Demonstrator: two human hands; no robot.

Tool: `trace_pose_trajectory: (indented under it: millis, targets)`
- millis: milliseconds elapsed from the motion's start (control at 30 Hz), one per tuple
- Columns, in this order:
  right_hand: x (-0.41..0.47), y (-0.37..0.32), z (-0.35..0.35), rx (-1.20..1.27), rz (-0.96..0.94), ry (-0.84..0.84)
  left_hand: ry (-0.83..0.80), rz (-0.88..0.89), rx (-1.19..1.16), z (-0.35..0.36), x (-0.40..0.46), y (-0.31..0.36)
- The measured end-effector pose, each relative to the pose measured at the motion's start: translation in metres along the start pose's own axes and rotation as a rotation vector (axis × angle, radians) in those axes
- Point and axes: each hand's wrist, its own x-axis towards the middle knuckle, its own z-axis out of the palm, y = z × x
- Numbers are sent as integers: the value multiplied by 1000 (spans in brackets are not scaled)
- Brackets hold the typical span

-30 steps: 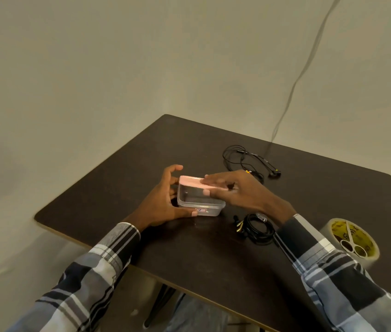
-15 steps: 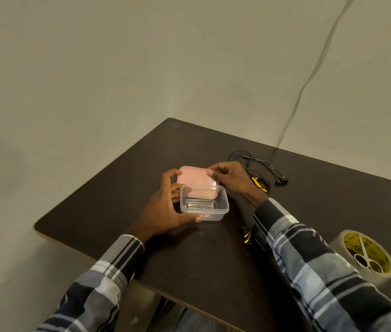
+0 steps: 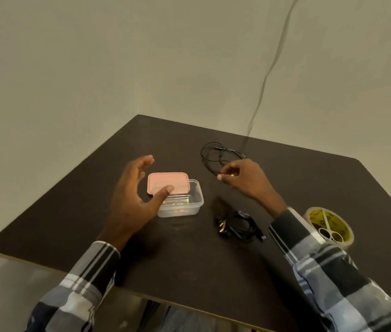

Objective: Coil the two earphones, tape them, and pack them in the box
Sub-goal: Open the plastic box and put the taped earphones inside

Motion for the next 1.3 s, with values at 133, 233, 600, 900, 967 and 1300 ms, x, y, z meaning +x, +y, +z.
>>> trace_pose_trajectory:
  millis: [133, 233, 600, 900, 967, 1300]
  targets:
    - [-47, 24, -20, -82, 124, -10, 111, 308, 100, 24, 2, 38]
    - [-72, 33, -21, -128, 211, -46, -27, 373, 47, 62, -3, 56]
    - [-104, 40, -3, -98, 289, -22, -534, 6, 561, 123, -12, 78]
    - [-112, 41, 0, 24, 289, 107, -511, -112, 454, 119, -13, 82]
    - [-115, 40, -3, 71, 246, 160, -470, -141, 337, 116, -13, 82]
    - [-94, -3, -31, 363, 21, 362, -269, -94, 6, 68, 19, 101]
